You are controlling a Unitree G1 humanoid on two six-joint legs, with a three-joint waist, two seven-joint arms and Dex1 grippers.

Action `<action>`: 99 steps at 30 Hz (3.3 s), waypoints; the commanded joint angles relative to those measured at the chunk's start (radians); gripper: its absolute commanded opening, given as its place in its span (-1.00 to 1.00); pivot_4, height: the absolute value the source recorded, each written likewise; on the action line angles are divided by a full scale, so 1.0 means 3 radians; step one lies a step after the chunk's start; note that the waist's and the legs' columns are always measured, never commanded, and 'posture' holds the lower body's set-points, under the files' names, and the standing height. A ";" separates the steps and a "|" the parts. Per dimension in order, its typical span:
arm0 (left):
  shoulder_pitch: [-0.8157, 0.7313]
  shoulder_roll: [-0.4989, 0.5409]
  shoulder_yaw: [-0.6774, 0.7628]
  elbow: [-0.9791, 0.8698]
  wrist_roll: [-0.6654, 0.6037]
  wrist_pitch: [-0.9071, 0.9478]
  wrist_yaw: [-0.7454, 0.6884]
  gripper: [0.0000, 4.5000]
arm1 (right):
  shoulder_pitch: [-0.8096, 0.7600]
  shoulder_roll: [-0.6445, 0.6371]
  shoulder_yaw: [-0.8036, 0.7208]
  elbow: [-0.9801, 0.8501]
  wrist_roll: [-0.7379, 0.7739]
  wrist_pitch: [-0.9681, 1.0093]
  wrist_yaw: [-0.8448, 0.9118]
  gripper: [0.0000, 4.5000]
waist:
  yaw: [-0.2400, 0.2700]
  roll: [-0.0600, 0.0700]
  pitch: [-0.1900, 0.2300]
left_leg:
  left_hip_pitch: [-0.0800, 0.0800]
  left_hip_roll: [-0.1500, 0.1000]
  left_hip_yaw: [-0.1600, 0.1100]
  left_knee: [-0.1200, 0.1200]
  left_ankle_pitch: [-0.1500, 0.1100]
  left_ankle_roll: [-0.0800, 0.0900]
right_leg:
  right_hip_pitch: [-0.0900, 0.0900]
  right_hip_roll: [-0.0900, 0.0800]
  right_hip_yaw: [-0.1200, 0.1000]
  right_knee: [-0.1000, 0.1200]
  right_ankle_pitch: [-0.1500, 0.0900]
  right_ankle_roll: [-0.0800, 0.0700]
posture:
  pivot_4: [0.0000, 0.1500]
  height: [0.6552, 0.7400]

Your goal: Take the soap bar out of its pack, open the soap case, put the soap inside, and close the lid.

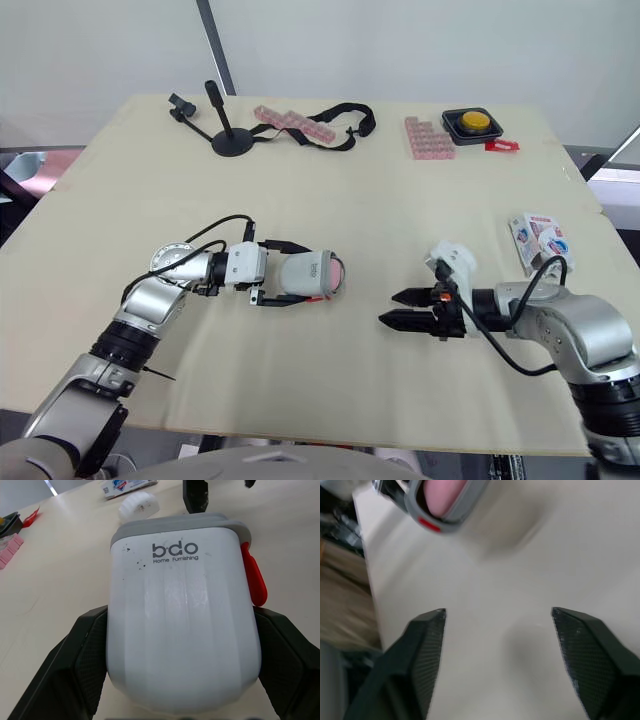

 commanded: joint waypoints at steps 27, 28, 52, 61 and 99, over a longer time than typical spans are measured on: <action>0.0064 -0.0160 -0.0133 -0.0450 0.0009 0.0037 0.0180 0.55 | -0.0513 0.1157 -0.0476 0.0407 0.1924 0.0754 -0.2377 0.99 | 0.0092 0.0009 0.0005 | -0.0003 -0.0003 0.0001 -0.0006 0.0000 -0.0002 | -0.0005 -0.0003 -0.0002 -0.0001 0.0000 0.0000 | 1.00 0.99; 0.0058 -0.0159 -0.0135 -0.0443 0.0010 0.0028 0.0173 0.55 | -0.0506 0.1143 -0.0455 0.0420 0.1971 0.0733 -0.2414 0.99 | 0.0092 0.0010 0.0005 | -0.0003 -0.0003 0.0001 -0.0007 0.0000 -0.0002 | -0.0006 -0.0003 -0.0002 -0.0001 0.0000 0.0000 | 1.00 0.99; 0.0035 -0.0178 -0.0174 -0.0456 0.0012 0.0051 0.0174 0.55 | -0.0426 0.0506 0.0321 0.0595 0.2978 -0.0164 -0.3091 0.45 | 0.0099 0.0011 0.0006 | -0.0007 -0.0003 0.0001 -0.0012 -0.0001 -0.0005 | -0.0006 -0.0003 -0.0004 -0.0005 0.0000 0.0001 | 1.00 0.99; 0.0040 -0.0179 -0.0185 -0.0458 0.0009 0.0071 0.0193 0.55 | -0.0390 0.0306 0.0521 0.0548 0.3127 -0.0372 -0.3107 -0.04 | 0.0102 0.0010 0.0007 | -0.0010 -0.0003 0.0000 -0.0012 -0.0002 -0.0005 | -0.0006 -0.0003 -0.0006 -0.0005 0.0000 0.0002 | 1.00 0.99; -0.0693 0.0008 0.0060 -0.1020 -0.1063 0.3201 0.0089 1.00 | -0.2025 -0.1386 0.2256 -0.0446 -0.0225 -0.0800 -0.0299 -0.08 | 0.0141 0.0012 0.0012 | -0.0049 -0.0003 -0.0007 0.0007 -0.0003 -0.0005 | -0.0027 0.0015 -0.0013 -0.0001 0.0001 0.0004 | 1.00 0.99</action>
